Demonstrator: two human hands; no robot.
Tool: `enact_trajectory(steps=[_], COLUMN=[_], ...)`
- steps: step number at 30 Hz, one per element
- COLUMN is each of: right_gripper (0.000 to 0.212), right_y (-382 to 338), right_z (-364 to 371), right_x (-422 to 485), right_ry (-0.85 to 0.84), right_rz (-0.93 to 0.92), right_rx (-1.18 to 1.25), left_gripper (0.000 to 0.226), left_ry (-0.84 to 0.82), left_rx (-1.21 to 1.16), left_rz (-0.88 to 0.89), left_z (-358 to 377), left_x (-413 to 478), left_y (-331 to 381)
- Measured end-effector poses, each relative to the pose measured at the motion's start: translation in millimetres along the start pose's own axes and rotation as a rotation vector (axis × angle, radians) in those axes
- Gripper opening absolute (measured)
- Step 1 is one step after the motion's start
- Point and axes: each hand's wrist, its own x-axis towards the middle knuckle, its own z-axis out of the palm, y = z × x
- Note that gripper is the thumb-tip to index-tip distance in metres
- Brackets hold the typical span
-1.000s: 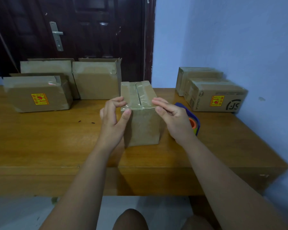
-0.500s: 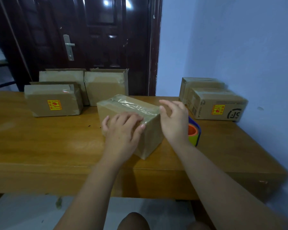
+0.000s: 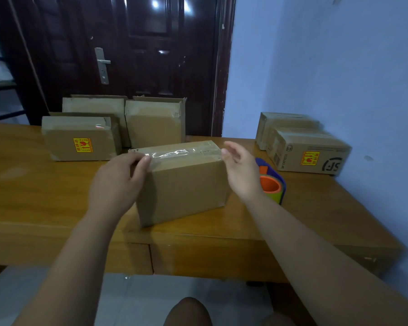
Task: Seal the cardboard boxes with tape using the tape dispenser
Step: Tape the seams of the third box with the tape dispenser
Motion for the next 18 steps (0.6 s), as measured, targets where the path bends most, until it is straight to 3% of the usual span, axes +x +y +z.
enact_trajectory(steps=[2,6,11,14,18], right_gripper=[0.041,0.042,0.068,0.073,0.076], right_y=[3.5,22.4,39.3,54.7,75.7], right_z=[-2.6,-18.6,-45.9,-60.1,-74.0], right_x=[6.3,25.4,36.0,40.9,39.8], right_ry=[0.046,0.144,-0.072,-0.109,-0.146], right_rz=[0.017,0.081,0.346,0.417,0.533], right_rx=[-0.011,-0.161,-0.636,-0.751,-0.656], left_gripper=[0.047,0.061,0.07,0.066,0.059], left_ry=[-0.038,-0.144,-0.36,-0.426,-0.4], left_rx=[-0.144,-0.13,-0.153,0.017,0.215], left_rz=[0.031,0.145,0.189,0.259,0.288], left_z=[-6.6,-8.8,-13.8,-13.2,-9.0], left_x=[-6.6,-11.3,-9.1,-6.8,-4.1], left_y=[-10.6,-19.0,-4.9,10.0,33.1])
